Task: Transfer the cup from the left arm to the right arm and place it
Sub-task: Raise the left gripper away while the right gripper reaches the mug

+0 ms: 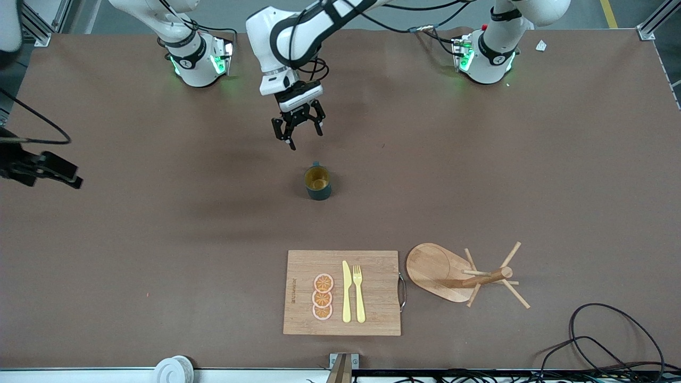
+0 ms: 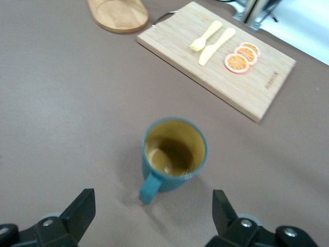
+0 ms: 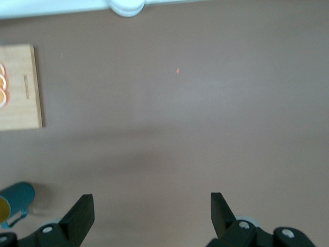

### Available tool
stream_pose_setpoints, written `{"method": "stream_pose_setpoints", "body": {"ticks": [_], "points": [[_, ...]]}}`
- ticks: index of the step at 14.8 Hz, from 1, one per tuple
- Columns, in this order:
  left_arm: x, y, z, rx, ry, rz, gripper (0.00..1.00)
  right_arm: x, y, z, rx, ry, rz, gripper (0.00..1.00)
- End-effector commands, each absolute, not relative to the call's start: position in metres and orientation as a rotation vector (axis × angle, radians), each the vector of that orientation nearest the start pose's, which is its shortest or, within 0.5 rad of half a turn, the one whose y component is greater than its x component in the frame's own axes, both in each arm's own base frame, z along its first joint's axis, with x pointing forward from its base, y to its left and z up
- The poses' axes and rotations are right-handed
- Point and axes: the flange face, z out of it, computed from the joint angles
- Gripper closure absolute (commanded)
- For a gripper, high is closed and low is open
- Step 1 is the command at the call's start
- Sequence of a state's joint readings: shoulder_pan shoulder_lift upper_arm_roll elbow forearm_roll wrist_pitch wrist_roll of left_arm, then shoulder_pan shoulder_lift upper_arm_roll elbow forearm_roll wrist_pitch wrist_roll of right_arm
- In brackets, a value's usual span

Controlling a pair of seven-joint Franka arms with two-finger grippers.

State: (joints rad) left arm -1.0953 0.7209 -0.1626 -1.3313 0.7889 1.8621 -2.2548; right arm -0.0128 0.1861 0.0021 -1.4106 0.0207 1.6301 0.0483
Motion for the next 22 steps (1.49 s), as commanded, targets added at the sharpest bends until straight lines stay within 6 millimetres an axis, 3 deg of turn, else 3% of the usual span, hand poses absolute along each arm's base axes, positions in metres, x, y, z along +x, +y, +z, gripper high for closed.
{"method": "stream_pose_setpoints", "body": {"ticks": [1, 2, 5, 7, 10, 11, 14, 17, 21, 22], "points": [[0.362, -0.624, 0.347, -2.709, -1.178, -0.876, 0.00, 0.621, 0.021, 0.561, -3.128, 0.032, 0.106, 0.00], [0.385, -0.609, 0.361, -2.695, -1.232, -0.860, 0.00, 0.625, 0.024, 0.543, -3.131, 0.025, 0.159, 0.00], [0.414, -0.575, 0.419, -2.723, -1.308, -0.683, 0.00, 0.644, 0.029, 0.503, -3.136, 0.013, 0.181, 0.00], [0.437, -0.541, 0.454, -2.728, -1.240, -0.585, 0.00, 0.655, 0.029, 0.463, -3.131, 0.024, 0.246, 0.00], [0.486, -0.476, 0.491, -2.722, -1.170, -0.510, 0.00, 0.666, 0.038, 0.431, -3.134, 0.080, 0.256, 0.00], [0.505, -0.445, 0.507, -2.727, -1.146, -0.476, 0.00, 0.668, 0.049, 0.420, -3.136, 0.109, 0.273, 0.00], [0.539, -0.365, 0.552, -2.775, -1.017, -0.373, 0.00, 0.669, 0.107, 0.392, -3.136, 0.280, 0.287, 0.00], [0.573, -0.269, 0.595, -2.824, -0.963, -0.339, 0.00, 0.658, 0.192, 0.382, -3.081, 0.482, 0.258, 0.00], [0.599, -0.159, 0.622, -2.922, -0.810, -0.257, 0.00, 0.621, 0.317, 0.373, -2.983, 0.727, 0.227, 0.00], [0.601, -0.141, 0.625, -2.947, -0.760, -0.238, 0.00, 0.609, 0.348, 0.365, -2.971, 0.777, 0.214, 0.00]]}}
